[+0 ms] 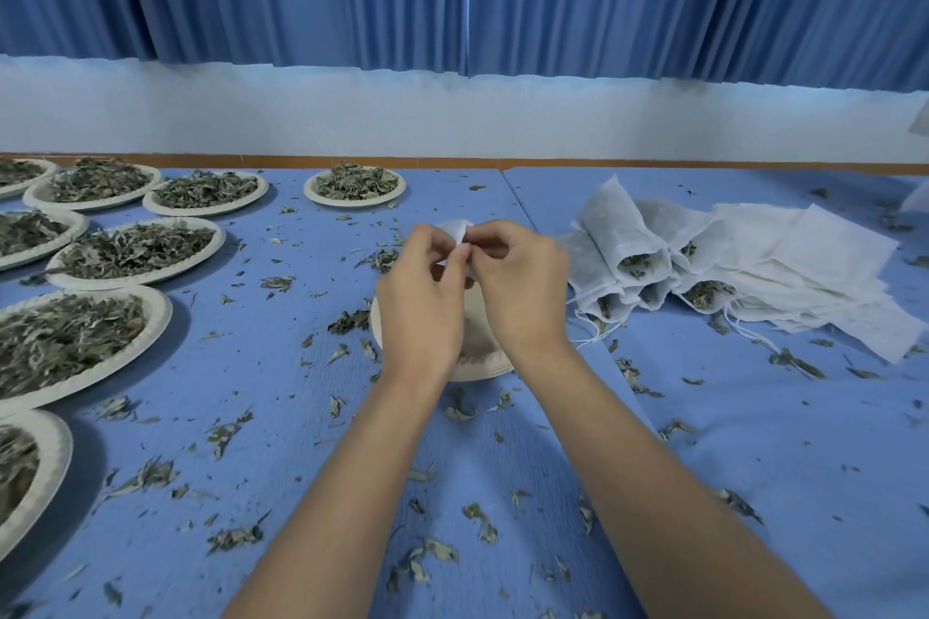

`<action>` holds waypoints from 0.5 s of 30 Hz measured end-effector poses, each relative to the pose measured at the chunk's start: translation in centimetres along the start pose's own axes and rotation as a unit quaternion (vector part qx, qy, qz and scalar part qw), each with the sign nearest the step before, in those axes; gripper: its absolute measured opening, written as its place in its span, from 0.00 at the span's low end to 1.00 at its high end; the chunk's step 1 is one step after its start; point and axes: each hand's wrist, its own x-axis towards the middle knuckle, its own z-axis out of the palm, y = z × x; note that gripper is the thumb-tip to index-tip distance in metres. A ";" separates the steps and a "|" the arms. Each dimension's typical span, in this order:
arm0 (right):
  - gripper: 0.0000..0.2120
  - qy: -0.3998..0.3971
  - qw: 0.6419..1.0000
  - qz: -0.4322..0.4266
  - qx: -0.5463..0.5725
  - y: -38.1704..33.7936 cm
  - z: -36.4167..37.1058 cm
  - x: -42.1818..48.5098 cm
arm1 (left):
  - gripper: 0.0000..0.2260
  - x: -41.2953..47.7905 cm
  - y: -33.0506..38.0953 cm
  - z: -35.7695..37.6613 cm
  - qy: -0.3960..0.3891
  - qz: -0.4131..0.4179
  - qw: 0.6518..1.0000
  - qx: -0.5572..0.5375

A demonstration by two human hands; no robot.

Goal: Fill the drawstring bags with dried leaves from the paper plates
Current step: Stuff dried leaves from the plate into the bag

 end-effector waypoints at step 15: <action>0.02 -0.077 0.989 0.123 0.014 0.3 -0.8 1.3 | 0.05 1.1 -0.9 -1.2 0.028 0.006 0.990 0.138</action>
